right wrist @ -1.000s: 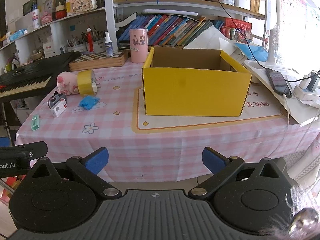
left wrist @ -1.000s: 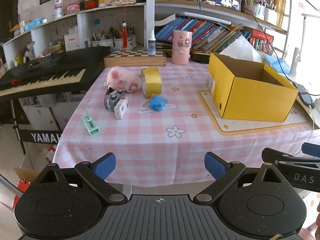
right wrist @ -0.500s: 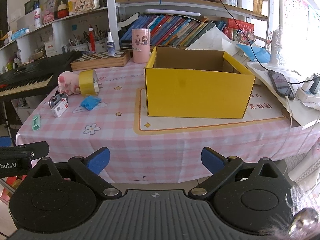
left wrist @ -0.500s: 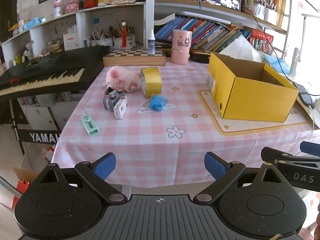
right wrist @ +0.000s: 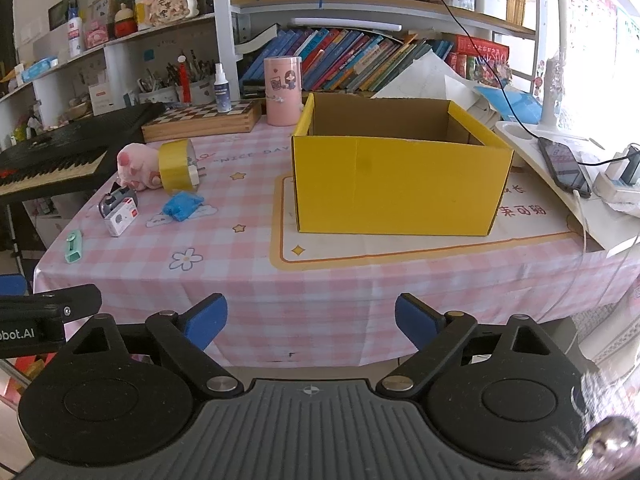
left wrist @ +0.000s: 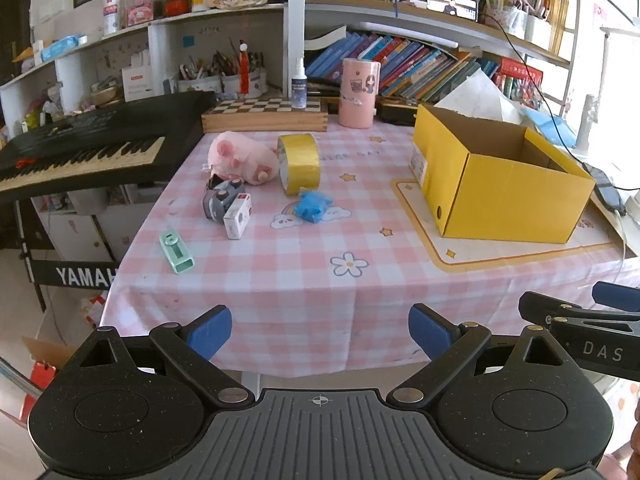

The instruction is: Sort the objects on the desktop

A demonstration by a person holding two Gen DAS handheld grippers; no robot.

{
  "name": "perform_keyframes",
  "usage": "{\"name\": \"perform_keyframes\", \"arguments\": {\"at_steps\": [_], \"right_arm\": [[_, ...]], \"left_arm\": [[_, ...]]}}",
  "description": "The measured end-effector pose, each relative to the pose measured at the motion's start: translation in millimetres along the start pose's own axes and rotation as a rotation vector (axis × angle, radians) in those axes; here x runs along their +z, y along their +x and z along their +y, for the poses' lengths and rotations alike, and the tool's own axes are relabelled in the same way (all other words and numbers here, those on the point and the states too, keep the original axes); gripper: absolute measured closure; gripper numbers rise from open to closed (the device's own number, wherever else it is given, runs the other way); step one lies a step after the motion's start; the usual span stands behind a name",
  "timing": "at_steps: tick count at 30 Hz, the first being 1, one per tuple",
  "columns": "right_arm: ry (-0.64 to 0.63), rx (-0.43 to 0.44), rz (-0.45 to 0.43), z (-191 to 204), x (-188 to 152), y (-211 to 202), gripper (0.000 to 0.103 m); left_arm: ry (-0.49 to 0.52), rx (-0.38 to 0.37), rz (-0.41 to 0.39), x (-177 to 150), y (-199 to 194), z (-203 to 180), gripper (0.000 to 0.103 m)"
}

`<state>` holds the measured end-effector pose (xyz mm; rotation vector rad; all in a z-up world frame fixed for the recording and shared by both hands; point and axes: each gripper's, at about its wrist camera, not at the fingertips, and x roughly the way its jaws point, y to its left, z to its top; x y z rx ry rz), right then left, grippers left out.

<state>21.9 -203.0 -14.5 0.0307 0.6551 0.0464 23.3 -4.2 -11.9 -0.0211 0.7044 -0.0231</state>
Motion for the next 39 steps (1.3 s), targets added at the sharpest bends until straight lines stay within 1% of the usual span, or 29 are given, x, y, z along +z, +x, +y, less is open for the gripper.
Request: {"name": "perform_keyframes", "arguments": {"at_steps": [21,27,39], "right_arm": [[-0.012,-0.029,0.02,2,-1,1,0.011],[-0.012,-0.022,0.03,4,-2,2,0.011],[-0.031,0.003,0.026,17,-4,0,0.011]], "left_arm": [[0.008,-0.017,-0.007,1,2,0,0.007],[0.004,-0.015,-0.005,1,2,1,0.007],[-0.017,-0.007,-0.006,-3,-2,14,0.007]]}}
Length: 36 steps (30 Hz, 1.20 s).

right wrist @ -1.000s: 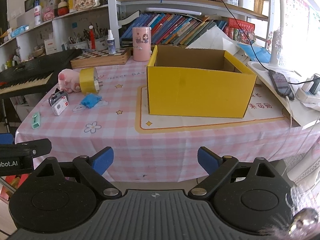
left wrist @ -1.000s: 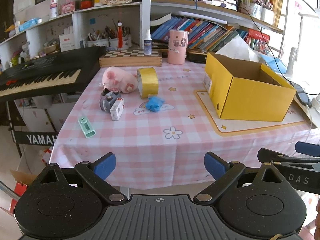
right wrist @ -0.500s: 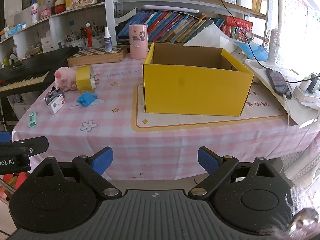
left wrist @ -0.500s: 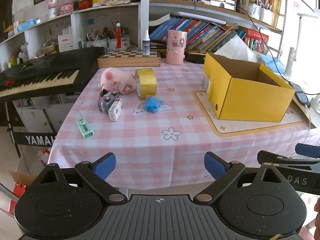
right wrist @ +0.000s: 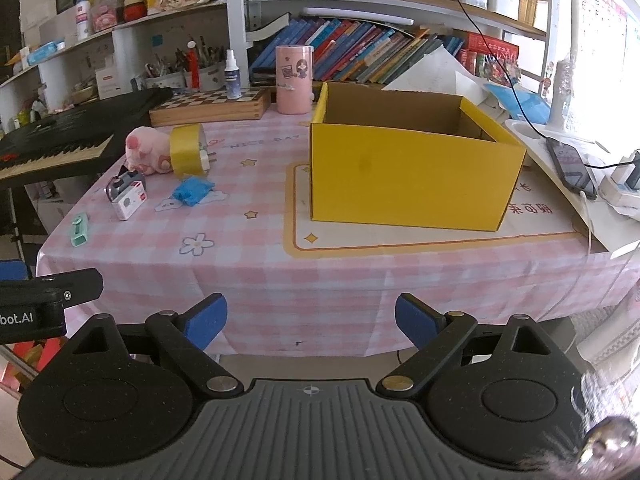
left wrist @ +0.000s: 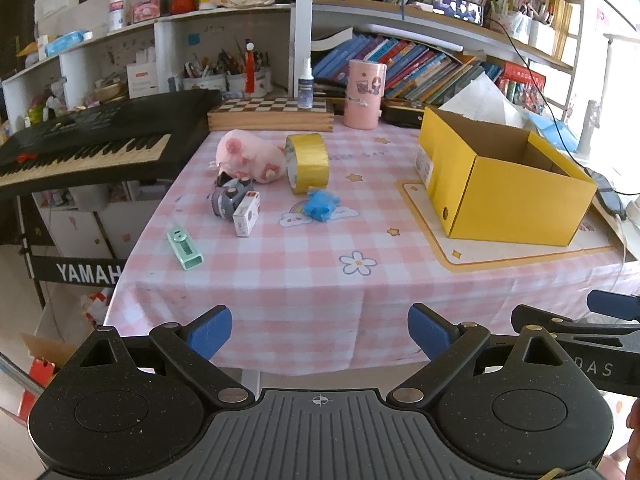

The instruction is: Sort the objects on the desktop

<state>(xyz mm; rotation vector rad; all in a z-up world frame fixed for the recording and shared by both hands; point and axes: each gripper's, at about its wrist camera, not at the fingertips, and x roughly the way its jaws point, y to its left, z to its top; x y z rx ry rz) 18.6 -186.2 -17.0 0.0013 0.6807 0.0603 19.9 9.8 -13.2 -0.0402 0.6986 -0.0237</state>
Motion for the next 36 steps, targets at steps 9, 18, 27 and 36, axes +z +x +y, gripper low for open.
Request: {"name": "perform_keyframes", "arguments": {"at_steps": [9,18,27,36], "right_arm": [[-0.024,0.03,-0.001,16,4,1,0.015],[-0.07,0.082,0.003,36,12,7,0.015],[-0.134,0.149,0.006,53,15,20,0.02],[-0.134,0.182,0.007,60,28,46,0.031]], "left_arm": [[-0.024,0.02,-0.006,-1,-5,16,0.007],[-0.06,0.064,-0.009,-2,-10,34,0.007],[-0.131,0.086,-0.019,-1,-6,53,0.008],[-0.173,0.105,-0.001,8,17,72,0.013]]}}
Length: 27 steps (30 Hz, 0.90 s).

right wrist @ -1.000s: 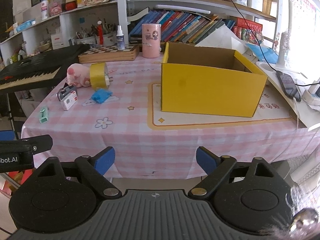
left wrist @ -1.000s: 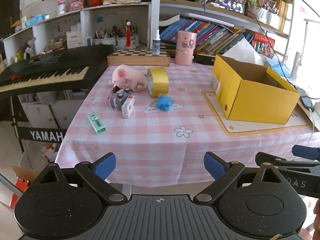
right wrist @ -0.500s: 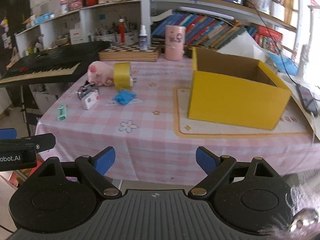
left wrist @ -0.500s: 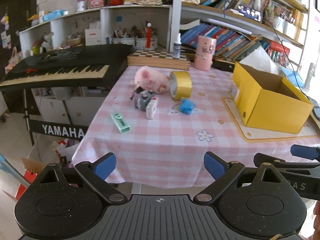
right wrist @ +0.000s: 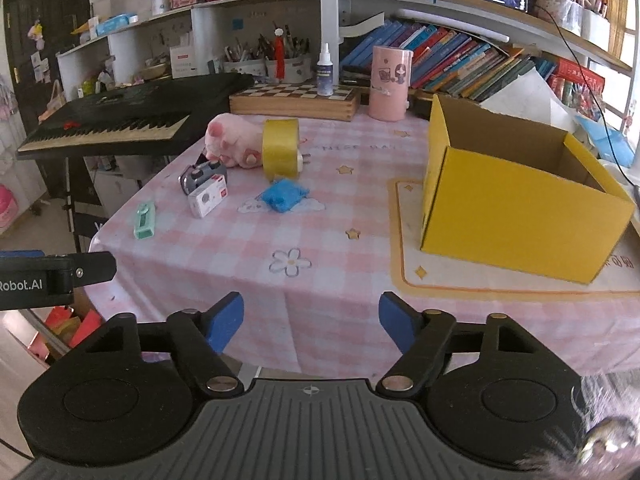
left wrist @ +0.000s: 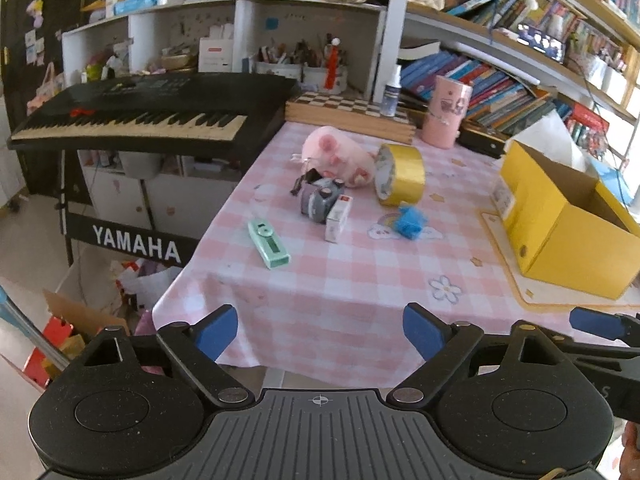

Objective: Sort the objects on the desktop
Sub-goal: 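Grasp the mint-green object with the left tool while the right tool grasps the blue bag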

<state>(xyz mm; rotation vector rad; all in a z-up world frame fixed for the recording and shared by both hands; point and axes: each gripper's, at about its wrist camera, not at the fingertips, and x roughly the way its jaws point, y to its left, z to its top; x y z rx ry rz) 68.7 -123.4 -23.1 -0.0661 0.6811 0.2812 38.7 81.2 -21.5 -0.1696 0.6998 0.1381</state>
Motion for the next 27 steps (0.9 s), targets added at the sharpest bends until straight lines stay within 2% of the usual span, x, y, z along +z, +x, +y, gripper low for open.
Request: {"name": "perform_keyframes", "arguments": {"at_steps": [2,13,22,27], "right_arm": [[-0.006,0.013,0.0,1,7,10,0.034],[-0.058,0.053,0.013,4,55,88,0.034],[-0.137,0.101,0.047,13,75,152,0.034],[-0.177,0.11,0.065,14,82,179,0.033]], "left_arm": [[-0.01,0.008,0.0,6,8,4,0.015],[-0.036,0.082,0.039,41,74,22,0.027],[-0.06,0.144,0.087,62,124,31,0.036],[-0.085,0.144,0.138,61,143,35,0.054]]}}
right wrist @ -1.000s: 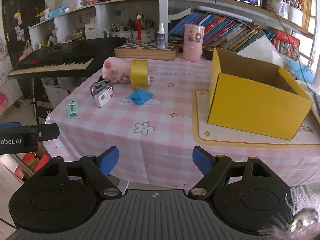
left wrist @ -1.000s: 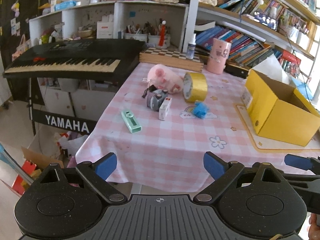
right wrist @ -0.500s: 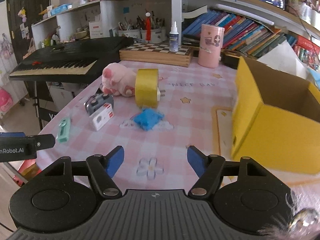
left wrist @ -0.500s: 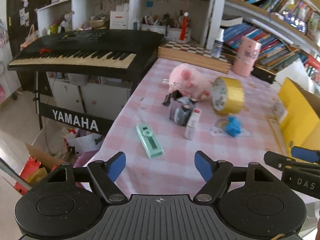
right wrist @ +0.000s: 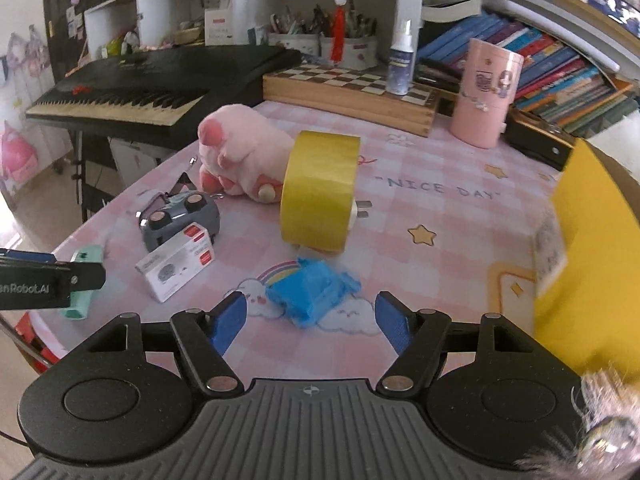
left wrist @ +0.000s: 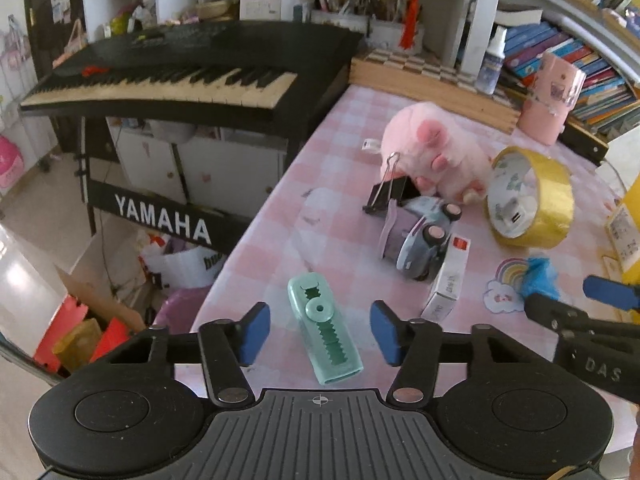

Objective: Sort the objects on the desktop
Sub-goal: 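Grasp the mint-green object with the left tool while the right tool grasps the blue bag, then carry the mint-green object and blue bag with both tools toward the yellow box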

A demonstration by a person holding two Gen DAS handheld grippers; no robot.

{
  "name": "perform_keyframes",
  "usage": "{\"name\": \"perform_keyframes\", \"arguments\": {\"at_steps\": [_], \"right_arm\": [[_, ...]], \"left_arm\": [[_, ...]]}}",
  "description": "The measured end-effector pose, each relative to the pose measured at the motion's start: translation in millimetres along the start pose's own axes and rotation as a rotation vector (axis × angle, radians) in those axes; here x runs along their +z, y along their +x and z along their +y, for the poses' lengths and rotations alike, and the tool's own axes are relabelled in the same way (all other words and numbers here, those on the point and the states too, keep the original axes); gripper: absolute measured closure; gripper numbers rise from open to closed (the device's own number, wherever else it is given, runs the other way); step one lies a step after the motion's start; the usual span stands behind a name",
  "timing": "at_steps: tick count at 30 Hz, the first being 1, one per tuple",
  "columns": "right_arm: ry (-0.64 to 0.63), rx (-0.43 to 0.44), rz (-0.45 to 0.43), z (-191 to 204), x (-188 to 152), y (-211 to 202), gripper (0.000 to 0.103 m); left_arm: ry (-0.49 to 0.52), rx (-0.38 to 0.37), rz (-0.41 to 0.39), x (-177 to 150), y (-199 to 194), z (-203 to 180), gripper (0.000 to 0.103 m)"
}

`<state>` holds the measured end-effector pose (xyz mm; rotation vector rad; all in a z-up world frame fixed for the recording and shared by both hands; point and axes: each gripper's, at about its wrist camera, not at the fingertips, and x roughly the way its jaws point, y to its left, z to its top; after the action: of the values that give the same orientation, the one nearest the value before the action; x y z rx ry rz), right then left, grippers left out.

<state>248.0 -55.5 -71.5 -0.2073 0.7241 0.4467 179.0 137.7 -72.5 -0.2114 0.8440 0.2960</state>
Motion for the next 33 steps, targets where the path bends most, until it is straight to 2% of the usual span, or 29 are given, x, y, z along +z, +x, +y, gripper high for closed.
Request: {"name": "perform_keyframes", "arguments": {"at_steps": [4,5,6,8,9,11,13,20,27,33], "right_arm": [[-0.013,0.008,0.014,-5,5,17,0.033],[-0.013,0.014,0.02,-6,6,21,0.034],[-0.01,0.021,0.026,-7,6,24,0.035],[0.003,0.05,0.027,-10,7,27,0.044],[-0.001,0.05,0.027,-10,7,27,0.045],[-0.02,0.049,0.013,-9,7,24,0.057],[-0.012,0.05,0.014,-11,7,19,0.06],[0.063,-0.004,-0.043,-30,1,-29,0.064],[0.142,-0.017,-0.1,-34,-13,-106,0.064],[0.222,-0.05,-0.114,-28,-37,-156,0.064]], "left_arm": [[0.011,0.007,0.008,2,6,-4,0.068],[0.01,0.006,0.008,2,6,-5,0.076],[0.011,0.003,0.009,4,7,-4,0.08],[0.007,-0.003,0.012,5,8,-4,0.08],[0.004,-0.004,0.012,5,8,-4,0.08],[-0.006,-0.009,0.015,6,7,-3,0.08],[-0.036,-0.012,0.004,7,3,0,0.08],[-0.083,-0.081,-0.067,12,-26,2,0.08],[-0.048,-0.234,-0.179,12,-89,-10,0.08],[0.02,-0.345,-0.198,-14,-131,-23,0.08]]}}
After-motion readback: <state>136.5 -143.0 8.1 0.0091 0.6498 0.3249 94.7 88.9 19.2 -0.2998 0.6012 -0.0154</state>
